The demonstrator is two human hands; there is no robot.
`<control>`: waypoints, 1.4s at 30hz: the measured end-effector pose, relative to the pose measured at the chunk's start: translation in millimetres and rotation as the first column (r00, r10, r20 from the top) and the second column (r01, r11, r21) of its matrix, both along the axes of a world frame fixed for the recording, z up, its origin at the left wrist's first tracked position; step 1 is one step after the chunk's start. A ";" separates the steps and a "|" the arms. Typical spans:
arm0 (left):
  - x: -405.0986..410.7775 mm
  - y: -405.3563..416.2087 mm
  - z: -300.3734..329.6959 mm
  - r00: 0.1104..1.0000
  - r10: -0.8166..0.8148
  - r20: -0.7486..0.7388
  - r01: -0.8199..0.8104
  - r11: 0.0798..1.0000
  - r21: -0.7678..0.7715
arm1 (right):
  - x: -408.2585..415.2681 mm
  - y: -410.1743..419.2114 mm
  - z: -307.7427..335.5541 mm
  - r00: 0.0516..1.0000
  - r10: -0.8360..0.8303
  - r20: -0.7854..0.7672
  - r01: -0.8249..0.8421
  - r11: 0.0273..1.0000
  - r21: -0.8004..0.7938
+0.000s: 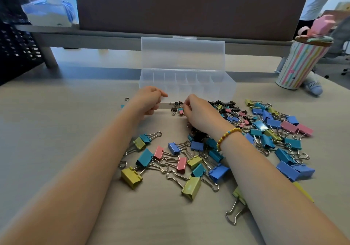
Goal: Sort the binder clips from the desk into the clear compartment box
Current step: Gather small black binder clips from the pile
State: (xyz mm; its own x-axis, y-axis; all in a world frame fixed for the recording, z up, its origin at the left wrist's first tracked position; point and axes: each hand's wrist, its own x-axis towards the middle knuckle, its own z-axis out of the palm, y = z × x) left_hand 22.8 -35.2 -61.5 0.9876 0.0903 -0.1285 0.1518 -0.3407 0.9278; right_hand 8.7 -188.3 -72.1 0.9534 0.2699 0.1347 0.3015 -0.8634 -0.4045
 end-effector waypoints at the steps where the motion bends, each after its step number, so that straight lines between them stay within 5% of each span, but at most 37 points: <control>1: 0.8 0.0 0.3 0.999 -0.016 0.028 0.011 0.987 0.159 | 0.2 -0.5 -0.4 1.000 -0.002 -0.002 0.002 1.000 -0.006; 7: -3.2 -1.7 -7.9 0.942 -0.331 0.054 0.208 0.701 0.682 | -0.9 -0.6 -0.7 0.998 0.052 -0.041 -0.059 0.975 -0.213; 13: -5.3 0.5 -7.0 0.910 -0.414 0.033 0.204 0.515 0.832 | -1.1 -1.3 -0.1 0.999 0.045 0.012 -0.040 0.960 -0.278; 23: 0.1 8.8 -6.1 0.930 -0.358 0.083 0.139 0.552 0.822 | -2.1 0.2 0.4 0.999 0.035 -0.016 -0.038 0.961 -0.275; 30: -2.5 -19.7 -11.9 0.966 -0.257 -0.006 0.131 0.472 0.872 | 0.0 1.9 -0.9 0.996 0.023 -0.088 -0.045 0.965 -0.258; 42: 4.5 -14.6 -9.8 0.950 -0.289 -0.121 0.282 0.622 0.730 | -3.5 -0.5 0.6 0.999 -0.043 -0.015 0.038 0.963 -0.268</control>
